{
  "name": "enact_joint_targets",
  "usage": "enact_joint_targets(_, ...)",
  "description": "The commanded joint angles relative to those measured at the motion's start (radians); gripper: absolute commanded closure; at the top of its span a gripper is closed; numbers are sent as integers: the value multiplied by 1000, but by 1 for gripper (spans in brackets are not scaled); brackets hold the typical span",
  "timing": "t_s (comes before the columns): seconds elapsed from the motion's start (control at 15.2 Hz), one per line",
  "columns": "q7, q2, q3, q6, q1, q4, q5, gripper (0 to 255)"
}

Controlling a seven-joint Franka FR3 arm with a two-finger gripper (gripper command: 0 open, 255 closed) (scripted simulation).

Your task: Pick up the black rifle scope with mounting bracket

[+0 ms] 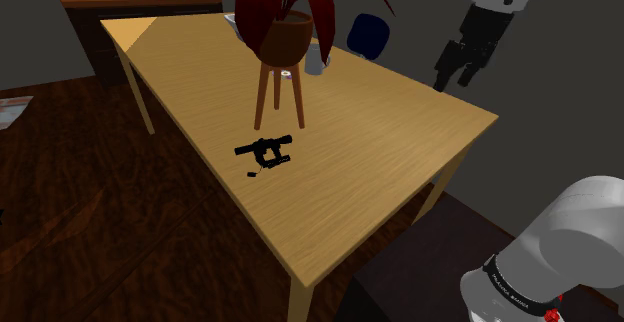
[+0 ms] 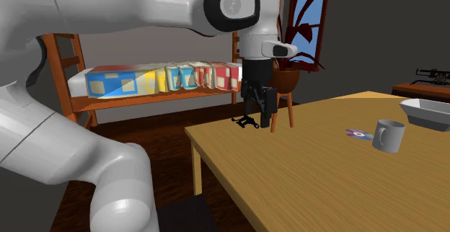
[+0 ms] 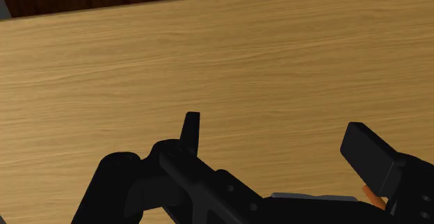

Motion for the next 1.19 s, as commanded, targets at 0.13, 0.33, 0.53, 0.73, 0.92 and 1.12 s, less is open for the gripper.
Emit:
enact_joint_targets(0.13, 82, 14, 45, 22, 4, -12, 35, 0)
enact_joint_targets(0.33, 205, 50, 113, 59, 9, -19, 86, 0)
enact_joint_targets(0.53, 325, 100, 179, 100, 14, -11, 132, 0)
enact_joint_targets(0.73, 443, 165, 243, 144, 16, 12, 171, 0)
enact_joint_targets(0.92, 561, 243, 305, 189, 14, 48, 200, 0)
enact_joint_targets(1.12, 679, 333, 363, 233, 10, 99, 215, 0)
